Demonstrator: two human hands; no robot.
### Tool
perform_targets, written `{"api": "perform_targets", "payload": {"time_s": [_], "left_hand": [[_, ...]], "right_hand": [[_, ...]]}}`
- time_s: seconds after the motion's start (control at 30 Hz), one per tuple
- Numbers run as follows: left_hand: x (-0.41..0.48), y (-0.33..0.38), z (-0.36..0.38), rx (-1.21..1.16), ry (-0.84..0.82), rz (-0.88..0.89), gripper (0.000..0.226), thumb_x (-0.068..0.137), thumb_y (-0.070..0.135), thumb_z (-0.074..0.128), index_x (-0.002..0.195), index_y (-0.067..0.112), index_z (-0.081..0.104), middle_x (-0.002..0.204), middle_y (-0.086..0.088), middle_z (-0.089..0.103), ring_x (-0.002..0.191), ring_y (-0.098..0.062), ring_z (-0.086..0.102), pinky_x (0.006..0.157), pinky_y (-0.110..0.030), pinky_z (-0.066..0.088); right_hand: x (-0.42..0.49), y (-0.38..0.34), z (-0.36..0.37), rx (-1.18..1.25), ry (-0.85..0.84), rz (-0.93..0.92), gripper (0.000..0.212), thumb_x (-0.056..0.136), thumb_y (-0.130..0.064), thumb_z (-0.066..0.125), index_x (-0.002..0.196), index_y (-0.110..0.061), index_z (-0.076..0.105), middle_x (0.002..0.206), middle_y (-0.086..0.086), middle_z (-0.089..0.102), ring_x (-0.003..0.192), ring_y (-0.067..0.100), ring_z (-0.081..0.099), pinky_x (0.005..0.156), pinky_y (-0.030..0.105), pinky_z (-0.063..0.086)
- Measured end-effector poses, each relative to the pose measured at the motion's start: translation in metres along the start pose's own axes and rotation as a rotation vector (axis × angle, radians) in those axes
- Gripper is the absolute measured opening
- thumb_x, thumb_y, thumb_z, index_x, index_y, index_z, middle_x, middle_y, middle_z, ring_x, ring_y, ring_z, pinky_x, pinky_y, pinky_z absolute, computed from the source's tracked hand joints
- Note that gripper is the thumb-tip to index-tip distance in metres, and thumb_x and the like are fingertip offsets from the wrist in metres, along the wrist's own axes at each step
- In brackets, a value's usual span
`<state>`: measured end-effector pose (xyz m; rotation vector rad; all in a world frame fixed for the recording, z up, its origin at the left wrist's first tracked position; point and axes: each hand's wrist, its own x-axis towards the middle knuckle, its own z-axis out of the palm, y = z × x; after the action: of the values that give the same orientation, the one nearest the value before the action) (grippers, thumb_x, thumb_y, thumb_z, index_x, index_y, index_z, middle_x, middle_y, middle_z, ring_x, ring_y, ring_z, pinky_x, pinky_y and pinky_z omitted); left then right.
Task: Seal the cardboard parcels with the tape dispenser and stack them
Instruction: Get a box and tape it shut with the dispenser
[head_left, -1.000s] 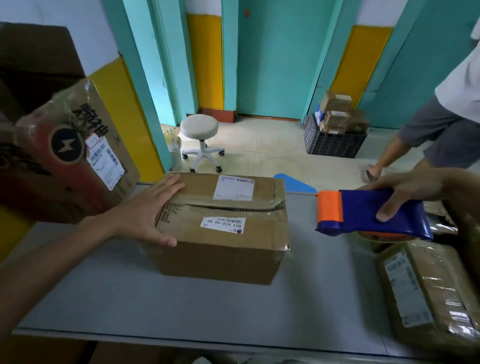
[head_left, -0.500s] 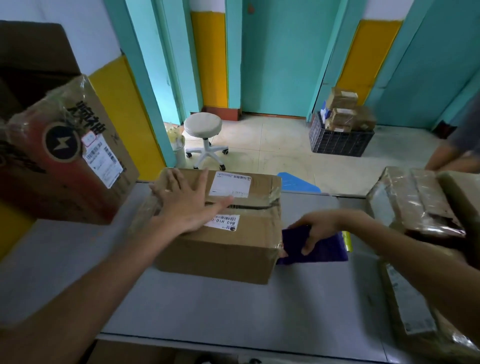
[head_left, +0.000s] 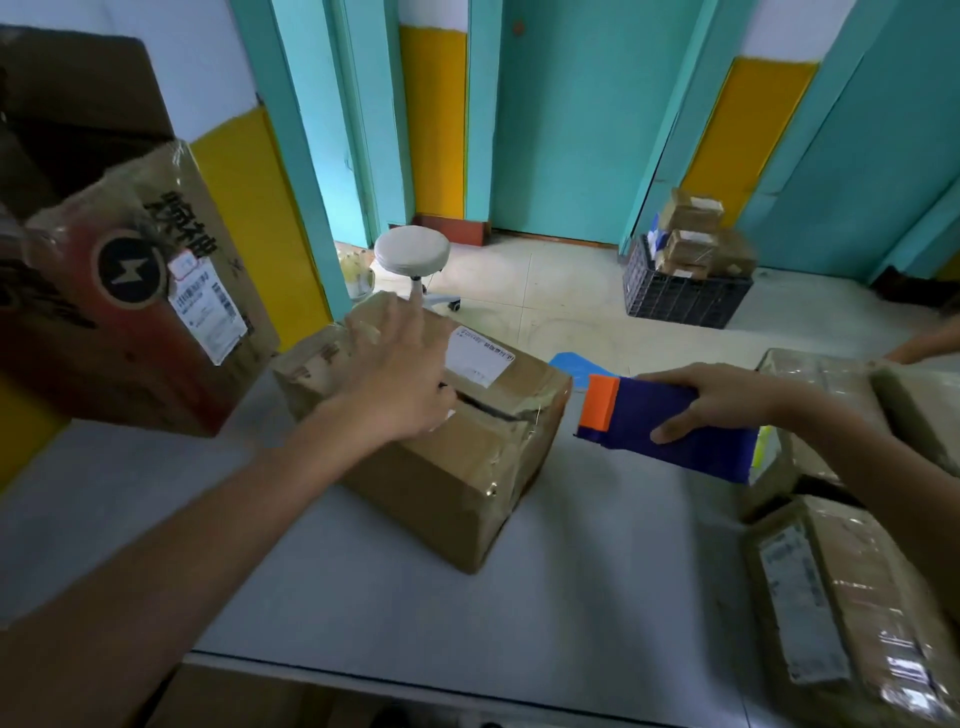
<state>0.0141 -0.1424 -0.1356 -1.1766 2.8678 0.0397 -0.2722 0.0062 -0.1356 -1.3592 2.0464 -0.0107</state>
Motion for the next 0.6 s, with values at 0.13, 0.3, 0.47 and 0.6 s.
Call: {"api": "perform_targets", "payload": {"time_s": [0.13, 0.3, 0.47, 0.6], "left_hand": [[-0.030, 0.061, 0.018, -0.157, -0.249, -0.187, 0.111, 0.073, 0.085, 0.026, 0.148, 0.012, -0.010, 0.153, -0.023, -0.015, 0.141, -0.041, -0.014, 0.110, -0.059, -0.004], [-0.021, 0.058, 0.036, -0.103, -0.268, -0.135, 0.106, 0.081, 0.068, 0.039, 0.145, 0.006, -0.018, 0.149, -0.030, -0.021, 0.137, -0.047, -0.019, 0.111, -0.055, -0.008], [-0.016, 0.030, 0.032, -0.019, -0.322, 0.054, 0.100, 0.085, 0.067, 0.037, 0.145, 0.012, -0.021, 0.150, -0.022, -0.026, 0.138, -0.039, -0.022, 0.114, -0.051, -0.010], [-0.010, 0.006, 0.023, 0.091, -0.324, 0.227, 0.099, 0.085, 0.062, 0.044, 0.145, 0.018, -0.021, 0.152, -0.009, -0.029, 0.139, -0.029, -0.027, 0.112, -0.054, -0.013]], "right_hand": [[-0.008, -0.011, -0.008, 0.037, 0.046, -0.041, 0.063, 0.077, -0.035, 0.076, 0.130, -0.040, 0.043, 0.111, -0.003, 0.061, 0.093, 0.015, 0.059, 0.074, 0.024, 0.046], [-0.009, -0.018, -0.007, -0.001, 0.092, -0.056, 0.077, 0.072, -0.043, 0.077, 0.139, -0.034, 0.040, 0.115, -0.003, 0.058, 0.097, 0.018, 0.057, 0.074, 0.027, 0.042], [-0.023, -0.025, -0.016, -0.002, 0.068, -0.072, 0.088, 0.056, -0.052, 0.065, 0.139, -0.036, 0.039, 0.110, -0.006, 0.059, 0.090, 0.009, 0.057, 0.067, 0.020, 0.042], [-0.039, -0.027, -0.035, 0.028, 0.130, -0.085, 0.084, 0.062, -0.052, 0.072, 0.138, -0.039, 0.039, 0.110, -0.006, 0.061, 0.089, 0.012, 0.059, 0.068, 0.023, 0.044]]}}
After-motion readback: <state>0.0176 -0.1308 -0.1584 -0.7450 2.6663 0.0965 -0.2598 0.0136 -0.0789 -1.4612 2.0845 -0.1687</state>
